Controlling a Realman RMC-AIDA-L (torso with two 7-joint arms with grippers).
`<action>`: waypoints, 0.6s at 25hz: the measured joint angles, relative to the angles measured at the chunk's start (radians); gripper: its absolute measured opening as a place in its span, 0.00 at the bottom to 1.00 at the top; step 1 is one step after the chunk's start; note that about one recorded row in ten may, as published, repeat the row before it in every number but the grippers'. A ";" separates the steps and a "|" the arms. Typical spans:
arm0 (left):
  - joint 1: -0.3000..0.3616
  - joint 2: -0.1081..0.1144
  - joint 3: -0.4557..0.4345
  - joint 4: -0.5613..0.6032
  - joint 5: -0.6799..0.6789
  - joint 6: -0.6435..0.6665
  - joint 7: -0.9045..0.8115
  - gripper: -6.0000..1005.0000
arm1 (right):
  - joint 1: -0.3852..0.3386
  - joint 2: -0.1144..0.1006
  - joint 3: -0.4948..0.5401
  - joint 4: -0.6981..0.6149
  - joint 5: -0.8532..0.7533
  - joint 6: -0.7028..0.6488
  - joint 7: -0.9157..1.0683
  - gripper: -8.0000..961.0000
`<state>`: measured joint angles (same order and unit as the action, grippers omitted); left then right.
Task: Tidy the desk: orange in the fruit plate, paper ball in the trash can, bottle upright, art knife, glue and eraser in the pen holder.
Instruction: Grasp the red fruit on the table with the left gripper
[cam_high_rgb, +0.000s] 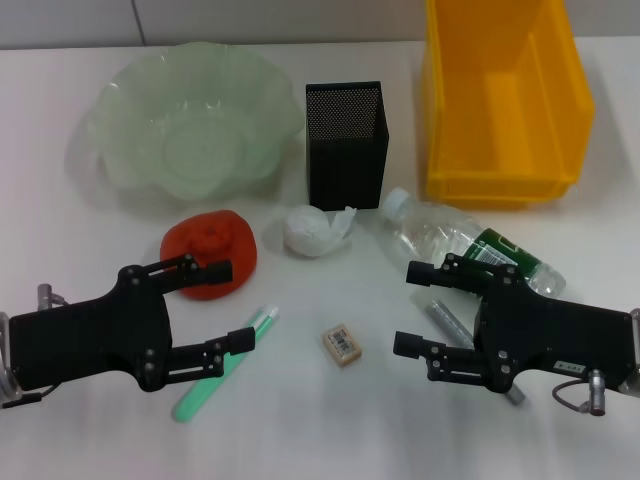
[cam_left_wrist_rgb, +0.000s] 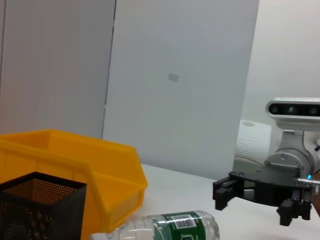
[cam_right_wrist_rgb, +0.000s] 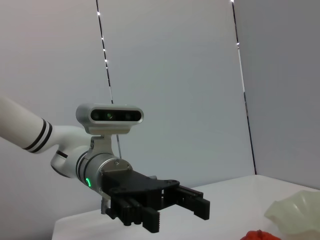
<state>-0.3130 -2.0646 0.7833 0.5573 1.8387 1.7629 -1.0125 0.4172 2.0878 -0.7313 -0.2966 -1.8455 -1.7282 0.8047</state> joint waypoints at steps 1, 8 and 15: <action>0.000 0.000 0.000 0.000 0.000 0.000 0.000 0.78 | 0.000 0.000 0.000 0.000 0.000 0.000 0.000 0.79; -0.006 0.000 -0.001 -0.001 -0.001 -0.001 -0.008 0.77 | 0.000 0.000 0.000 0.001 0.000 0.000 -0.002 0.79; -0.017 -0.006 -0.096 -0.022 -0.003 -0.057 0.001 0.75 | 0.003 0.000 0.002 0.006 0.005 0.001 -0.004 0.79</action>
<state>-0.3299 -2.0710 0.6873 0.5349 1.8356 1.7063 -1.0114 0.4203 2.0878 -0.7292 -0.2905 -1.8409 -1.7273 0.8010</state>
